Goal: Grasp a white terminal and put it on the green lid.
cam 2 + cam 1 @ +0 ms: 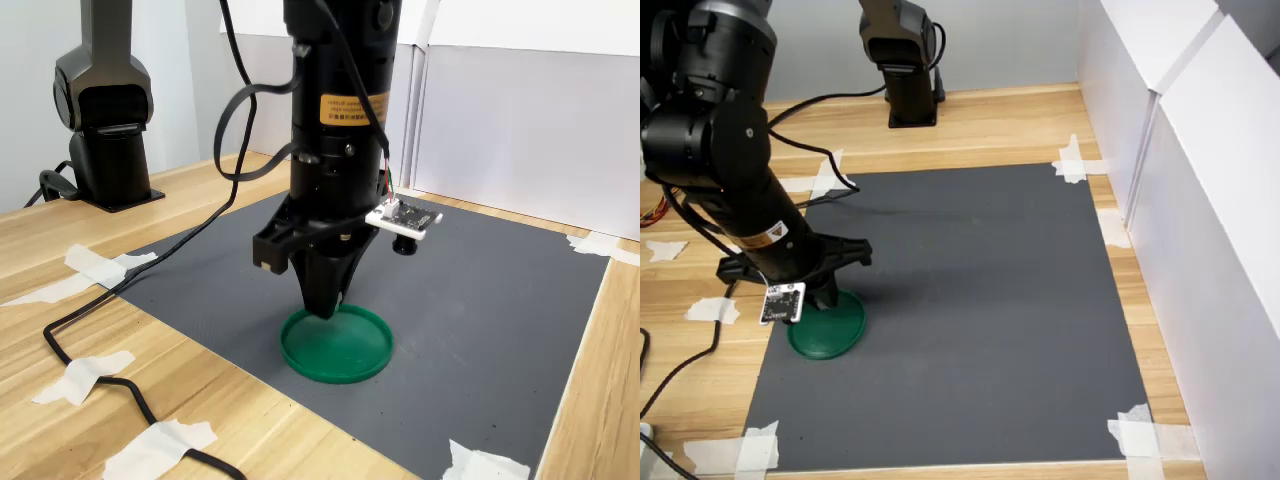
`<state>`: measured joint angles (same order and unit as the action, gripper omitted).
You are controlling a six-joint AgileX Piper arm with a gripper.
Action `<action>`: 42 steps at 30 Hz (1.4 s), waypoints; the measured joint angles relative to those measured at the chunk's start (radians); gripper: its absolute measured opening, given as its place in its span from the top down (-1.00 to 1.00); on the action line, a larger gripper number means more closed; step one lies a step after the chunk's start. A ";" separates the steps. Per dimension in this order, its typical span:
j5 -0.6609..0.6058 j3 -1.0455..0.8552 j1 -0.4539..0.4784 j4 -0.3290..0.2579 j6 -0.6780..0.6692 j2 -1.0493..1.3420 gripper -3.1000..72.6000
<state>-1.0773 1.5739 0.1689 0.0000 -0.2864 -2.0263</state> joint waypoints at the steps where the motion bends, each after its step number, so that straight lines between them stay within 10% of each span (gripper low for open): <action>1: 0.005 0.000 0.000 0.000 -0.001 -0.003 0.66; 7: 0.022 0.001 0.000 0.000 -0.032 -0.026 0.54; 17: 0.075 0.001 0.000 0.012 -0.045 -0.027 -0.42; 22: 0.093 0.001 0.000 0.024 -0.034 0.032 -0.59; 27: 0.108 -0.006 0.000 0.026 -0.034 0.156 -0.33; 32: 0.241 -0.143 0.000 0.023 0.003 0.358 0.41; 36: 0.474 -0.365 -0.001 0.015 0.048 0.572 0.86; 42: 0.933 -0.745 -0.045 0.000 0.091 0.982 0.96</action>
<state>-0.1444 0.8292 0.1243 0.0000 -0.1957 -1.0445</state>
